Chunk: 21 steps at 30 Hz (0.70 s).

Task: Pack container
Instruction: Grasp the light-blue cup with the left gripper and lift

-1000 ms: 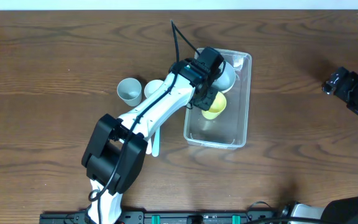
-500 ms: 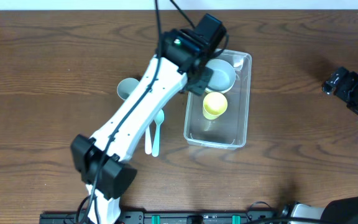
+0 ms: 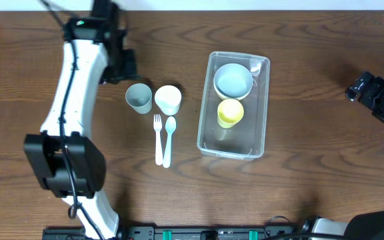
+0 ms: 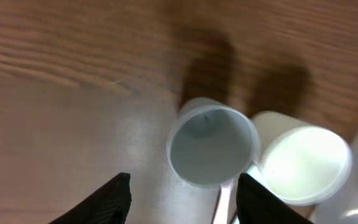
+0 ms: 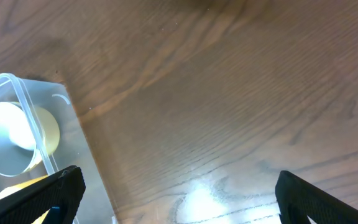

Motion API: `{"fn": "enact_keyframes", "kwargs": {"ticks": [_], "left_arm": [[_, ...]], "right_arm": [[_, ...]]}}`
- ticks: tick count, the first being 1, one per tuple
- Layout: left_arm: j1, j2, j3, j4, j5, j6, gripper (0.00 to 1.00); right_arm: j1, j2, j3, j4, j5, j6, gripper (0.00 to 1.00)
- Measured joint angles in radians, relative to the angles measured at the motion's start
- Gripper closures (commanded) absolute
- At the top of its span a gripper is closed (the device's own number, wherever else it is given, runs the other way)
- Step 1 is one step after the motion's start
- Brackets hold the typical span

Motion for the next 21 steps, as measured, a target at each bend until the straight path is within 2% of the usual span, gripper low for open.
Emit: {"fn": "enact_keyframes", "kwargs": {"ticks": [9, 10, 13, 14, 21], "left_arm": [[0.007, 0.0, -0.312, 0.235, 0.081, 0.017, 0.42], [0.006, 0.0, -0.333, 0.257, 0.08, 0.017, 0.47], [0.007, 0.0, -0.393, 0.317, 0.074, 0.005, 0.86], [0.007, 0.0, -0.406, 0.326, 0.073, 0.001, 0.94], [0.007, 0.0, -0.402, 0.306, 0.049, -0.006, 0.94]], "right_arm": [[0.0, 0.0, 0.0, 0.0, 0.0, 0.0, 0.01], [0.0, 0.0, 0.0, -0.001, 0.0, 0.0, 0.01], [0.0, 0.0, 0.0, -0.001, 0.0, 0.0, 0.01], [0.0, 0.0, 0.0, 0.0, 0.0, 0.0, 0.01], [0.0, 0.0, 0.0, -0.001, 0.0, 0.0, 0.01]]}}
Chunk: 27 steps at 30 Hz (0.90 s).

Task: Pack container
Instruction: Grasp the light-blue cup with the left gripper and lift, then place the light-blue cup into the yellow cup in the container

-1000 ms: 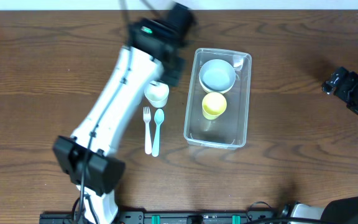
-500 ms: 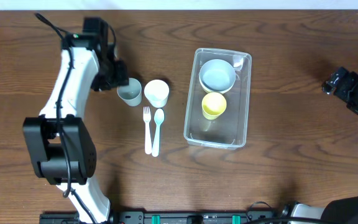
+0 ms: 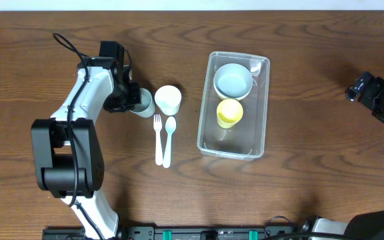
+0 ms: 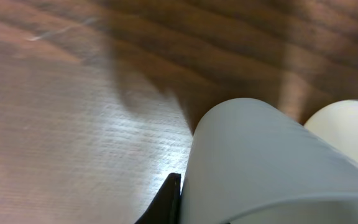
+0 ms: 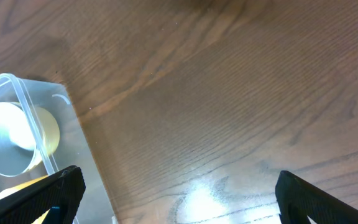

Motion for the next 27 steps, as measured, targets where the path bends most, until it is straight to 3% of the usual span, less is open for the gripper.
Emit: {"fn": "enact_keyframes", "kwargs": {"ticks": [9, 16, 27], "left_arm": [[-0.062, -0.201, 0.225, -0.217, -0.05, 0.024, 0.94], [-0.385, -0.373, 0.338, -0.234, -0.045, 0.062, 0.94], [-0.636, -0.085, 0.325, -0.169, -0.048, 0.08, 0.94]], "right_arm": [[0.0, 0.0, 0.0, 0.0, 0.0, 0.0, 0.01], [0.0, 0.0, 0.0, 0.0, 0.0, 0.0, 0.01], [0.0, 0.0, 0.0, 0.0, 0.0, 0.0, 0.01]]}}
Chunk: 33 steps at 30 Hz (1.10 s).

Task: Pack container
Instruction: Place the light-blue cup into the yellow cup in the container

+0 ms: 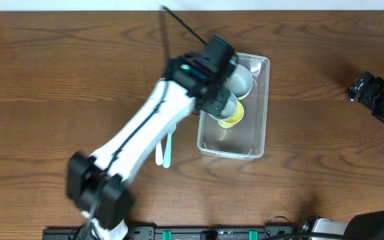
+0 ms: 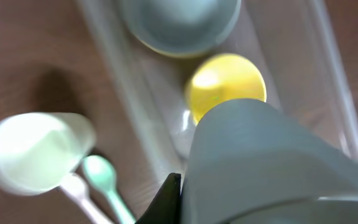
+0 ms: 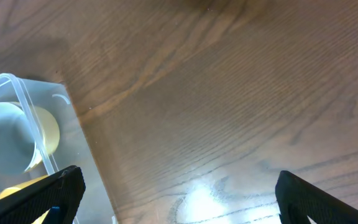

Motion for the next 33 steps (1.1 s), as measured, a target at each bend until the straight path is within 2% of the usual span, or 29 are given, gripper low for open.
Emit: {"fn": "enact_keyframes", "kwargs": {"ticks": [4, 9, 19, 26, 29, 33], "left_arm": [[-0.039, 0.097, -0.006, 0.004, 0.003, 0.0, 0.95], [-0.038, 0.154, -0.01, 0.029, 0.0, 0.002, 0.91], [-0.029, 0.166, -0.01, 0.07, -0.004, 0.003, 0.91], [-0.029, 0.166, -0.01, 0.114, -0.058, 0.012, 0.91], [-0.029, 0.166, -0.01, 0.14, -0.079, 0.026, 0.85], [-0.029, 0.166, -0.01, 0.156, -0.095, 0.032, 0.61]], "right_arm": [[0.0, 0.0, 0.0, 0.0, 0.0, 0.0, 0.01], [0.0, 0.0, 0.0, 0.0, 0.0, 0.0, 0.01], [0.0, 0.0, 0.0, 0.0, 0.0, 0.0, 0.01], [0.0, 0.0, 0.0, 0.0, 0.0, 0.0, 0.01], [0.0, 0.0, 0.0, 0.0, 0.0, 0.0, 0.01], [0.0, 0.0, 0.0, 0.0, 0.0, 0.0, 0.01]]}}
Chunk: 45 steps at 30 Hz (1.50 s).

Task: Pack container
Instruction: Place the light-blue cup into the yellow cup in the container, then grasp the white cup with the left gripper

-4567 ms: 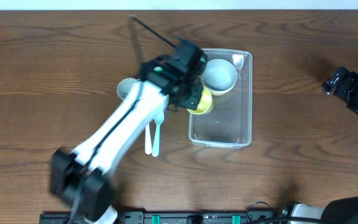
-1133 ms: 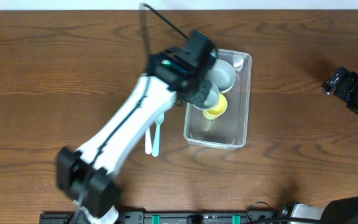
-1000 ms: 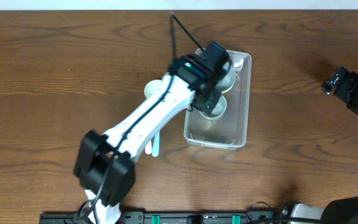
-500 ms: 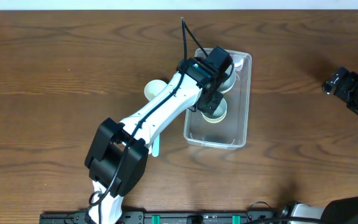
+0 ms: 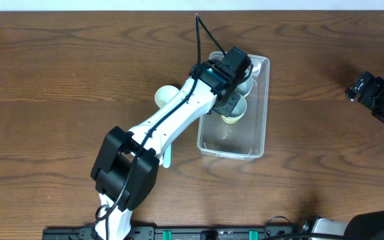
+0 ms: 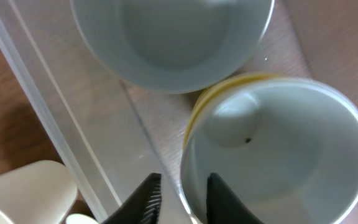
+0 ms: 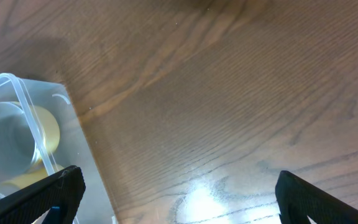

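Observation:
The clear plastic container holds a pale blue bowl and a yellow cup. A grey-blue cup sits upright, nested inside the yellow one. My left gripper reaches over the container. Its jaws are slightly parted and straddle the grey cup's wall, one finger inside and one outside, with a gap showing on the outer side. A cream cup stands on the table left of the container. My right gripper stands wide open over bare wood at the far right.
The left arm lies diagonally across the table and covers most of the white fork and spoon; only their ends show. The container's near half is bare. The right arm sits near the table's right edge.
The grey cup, held above the yellow cup, now sits nested inside it. The left fingers have parted a little from the cup's wall. The right arm has not moved.
My left gripper hung open above the grey cup beside the cream cup. Then it was shut on the grey cup's wall on the table. Then it held the cup over the container, and now the cup rests in the yellow cup with the fingers loosened.

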Motion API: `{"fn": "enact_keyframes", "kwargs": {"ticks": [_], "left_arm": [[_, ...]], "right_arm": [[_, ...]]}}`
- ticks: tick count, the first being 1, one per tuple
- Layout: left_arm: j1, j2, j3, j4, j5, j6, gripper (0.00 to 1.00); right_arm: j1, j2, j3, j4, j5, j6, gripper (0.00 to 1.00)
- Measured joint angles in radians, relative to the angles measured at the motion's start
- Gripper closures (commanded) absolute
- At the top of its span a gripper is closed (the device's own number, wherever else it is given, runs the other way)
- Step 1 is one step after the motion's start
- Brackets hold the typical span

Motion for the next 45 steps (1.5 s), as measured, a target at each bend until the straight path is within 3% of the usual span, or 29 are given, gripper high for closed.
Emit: {"fn": "enact_keyframes", "kwargs": {"ticks": [6, 11, 16, 22, 28, 40, 45], "left_arm": [[0.002, 0.0, 0.018, -0.066, -0.018, 0.004, 0.35], [0.023, -0.027, 0.161, -0.224, -0.074, -0.003, 0.31], [0.103, -0.182, 0.256, -0.277, -0.097, -0.005, 0.25], [0.319, -0.319, 0.286, -0.333, -0.089, -0.035, 0.25], [0.476, -0.206, 0.182, -0.329, 0.008, -0.064, 0.27], [0.495, 0.104, 0.111, -0.325, 0.103, -0.089, 0.35], [0.492, 0.146, 0.111, -0.322, 0.119, -0.096, 0.55]], "right_arm": [[0.0, 0.0, 0.0, 0.0, 0.0, 0.0, 0.01], [0.0, 0.0, 0.0, 0.0, 0.0, 0.0, 0.01], [0.0, 0.0, 0.0, 0.0, 0.0, 0.0, 0.01], [0.0, 0.0, 0.0, 0.0, 0.0, 0.0, 0.01], [0.0, 0.0, 0.0, 0.0, 0.0, 0.0, 0.01], [0.0, 0.0, 0.0, 0.0, 0.0, 0.0, 0.01], [0.0, 0.0, 0.0, 0.0, 0.0, 0.0, 0.01]]}}
